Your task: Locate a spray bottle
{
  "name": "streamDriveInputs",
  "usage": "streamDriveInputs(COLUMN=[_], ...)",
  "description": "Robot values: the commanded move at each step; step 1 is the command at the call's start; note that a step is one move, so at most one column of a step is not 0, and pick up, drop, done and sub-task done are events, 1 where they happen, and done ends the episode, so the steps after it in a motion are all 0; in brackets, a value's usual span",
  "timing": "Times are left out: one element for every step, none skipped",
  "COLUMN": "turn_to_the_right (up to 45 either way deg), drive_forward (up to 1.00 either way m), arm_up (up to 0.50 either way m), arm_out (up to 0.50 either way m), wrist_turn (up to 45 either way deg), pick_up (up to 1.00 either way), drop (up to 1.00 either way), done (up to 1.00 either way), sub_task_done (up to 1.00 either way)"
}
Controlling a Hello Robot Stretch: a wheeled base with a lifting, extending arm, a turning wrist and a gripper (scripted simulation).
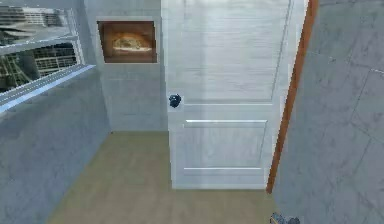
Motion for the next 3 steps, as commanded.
streamDriveInputs(turn_to_the_right=[-45.0,-42.0,-3.0], drive_forward=[0.0,0.0,0.0], arm_up=[0.0,0.0,0.0], arm_out=[0.0,0.0,0.0], wrist_turn=[0.0,0.0,0.0], pick_up=[0.0,0.0,0.0], drop=[0.0,0.0,0.0], done=[0.0,0.0,0.0], sub_task_done=[0.0,0.0,0.0])
